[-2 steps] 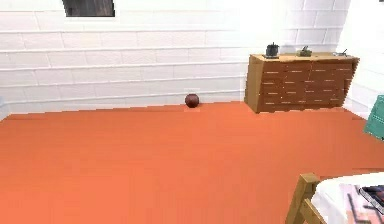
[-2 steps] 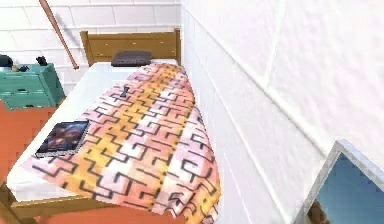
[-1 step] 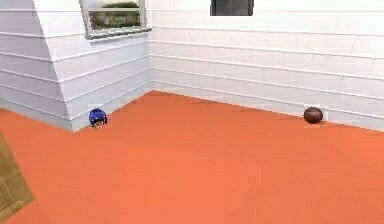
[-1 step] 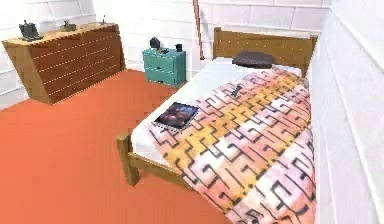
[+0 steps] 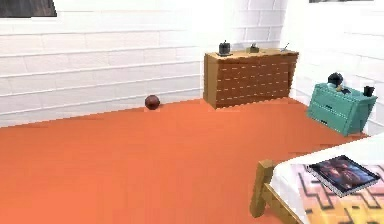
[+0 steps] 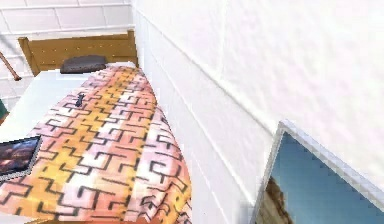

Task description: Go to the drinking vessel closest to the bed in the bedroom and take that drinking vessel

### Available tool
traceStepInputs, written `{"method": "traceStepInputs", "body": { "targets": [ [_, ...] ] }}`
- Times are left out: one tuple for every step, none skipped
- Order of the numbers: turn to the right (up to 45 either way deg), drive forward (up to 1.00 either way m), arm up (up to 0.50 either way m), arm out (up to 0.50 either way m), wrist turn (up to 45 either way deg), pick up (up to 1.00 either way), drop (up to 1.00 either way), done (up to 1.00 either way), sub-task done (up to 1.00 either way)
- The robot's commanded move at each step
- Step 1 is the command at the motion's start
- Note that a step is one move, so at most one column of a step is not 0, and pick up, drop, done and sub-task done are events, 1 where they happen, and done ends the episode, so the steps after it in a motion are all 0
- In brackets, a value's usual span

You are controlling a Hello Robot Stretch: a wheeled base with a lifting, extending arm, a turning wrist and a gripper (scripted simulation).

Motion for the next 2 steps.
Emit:
{"method": "traceStepInputs", "body": {
  "targets": [
    [45.0,0.00,0.00,0.00,0.0,0.00,0.00,0.00,0.00],
    [45.0,0.00,0.00,0.00,0.0,0.00,0.00,0.00,0.00]
  ]
}}
